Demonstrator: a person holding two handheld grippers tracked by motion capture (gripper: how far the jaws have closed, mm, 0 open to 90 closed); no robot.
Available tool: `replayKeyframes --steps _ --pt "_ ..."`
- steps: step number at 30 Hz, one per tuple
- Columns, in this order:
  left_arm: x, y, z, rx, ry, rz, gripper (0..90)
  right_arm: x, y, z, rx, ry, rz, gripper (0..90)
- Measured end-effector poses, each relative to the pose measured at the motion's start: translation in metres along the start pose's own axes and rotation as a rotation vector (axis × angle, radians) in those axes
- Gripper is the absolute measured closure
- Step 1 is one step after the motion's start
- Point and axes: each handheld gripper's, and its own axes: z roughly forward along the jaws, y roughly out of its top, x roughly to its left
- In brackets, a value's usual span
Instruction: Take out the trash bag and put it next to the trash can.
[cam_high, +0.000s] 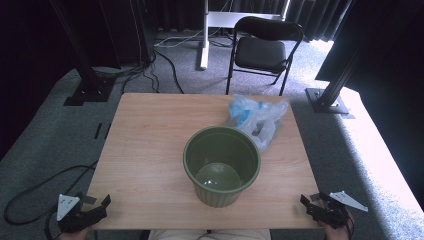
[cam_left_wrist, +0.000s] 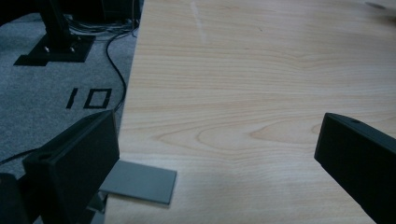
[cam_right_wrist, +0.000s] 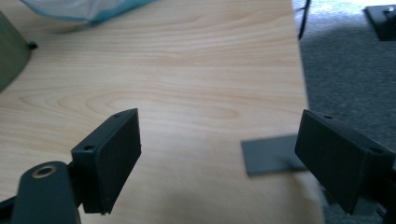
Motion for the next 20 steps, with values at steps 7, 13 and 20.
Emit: replayKeyframes --steps 7,13,20 --pt "0.007 -0.006 -0.003 -0.006 0.018 -0.046 0.2 -0.008 -0.012 -0.009 -0.02 -0.045 0.039 12.8" --pt "0.01 -0.01 -0.003 -0.012 0.034 -0.079 0.2 -0.012 -0.016 -0.008 -0.05 -0.052 0.075 12.8" --pt "0.014 -0.011 -0.003 -0.019 0.013 -0.113 0.2 -0.012 -0.016 -0.007 -0.047 -0.048 0.067 12.8"
